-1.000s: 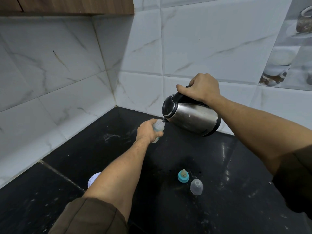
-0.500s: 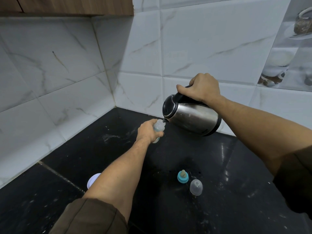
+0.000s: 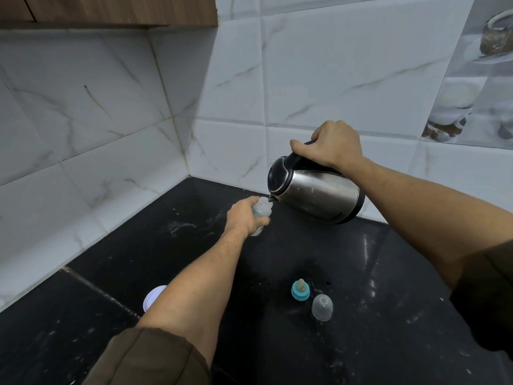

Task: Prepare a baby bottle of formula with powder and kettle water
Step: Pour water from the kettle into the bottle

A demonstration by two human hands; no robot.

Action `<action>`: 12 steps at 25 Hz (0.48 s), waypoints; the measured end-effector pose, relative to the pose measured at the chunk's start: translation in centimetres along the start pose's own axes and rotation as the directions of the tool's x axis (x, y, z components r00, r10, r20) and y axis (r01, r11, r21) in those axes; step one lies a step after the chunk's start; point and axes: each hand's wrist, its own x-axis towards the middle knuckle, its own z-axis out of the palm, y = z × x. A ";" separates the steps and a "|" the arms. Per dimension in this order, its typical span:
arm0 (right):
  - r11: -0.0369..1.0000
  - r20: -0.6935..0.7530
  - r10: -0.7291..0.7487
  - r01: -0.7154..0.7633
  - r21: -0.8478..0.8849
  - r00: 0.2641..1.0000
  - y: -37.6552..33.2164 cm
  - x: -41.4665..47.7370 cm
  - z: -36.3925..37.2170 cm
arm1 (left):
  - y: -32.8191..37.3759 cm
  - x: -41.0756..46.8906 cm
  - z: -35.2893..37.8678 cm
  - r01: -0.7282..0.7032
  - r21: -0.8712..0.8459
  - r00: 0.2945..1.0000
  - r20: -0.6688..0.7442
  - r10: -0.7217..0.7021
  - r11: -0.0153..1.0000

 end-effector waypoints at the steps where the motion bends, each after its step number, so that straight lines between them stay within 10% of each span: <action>1: 1.000 0.001 0.001 -0.001 0.001 1.000 0.0 0.0 0.0 | 0.0 0.0 0.0 -0.002 -0.003 1.000 -0.001 0.002 1.000; 12: 1.000 -0.007 -0.003 0.003 0.006 1.000 0.1 -0.1 -0.1 | 0.1 -0.2 -0.1 -0.007 0.006 1.000 0.008 0.007 1.000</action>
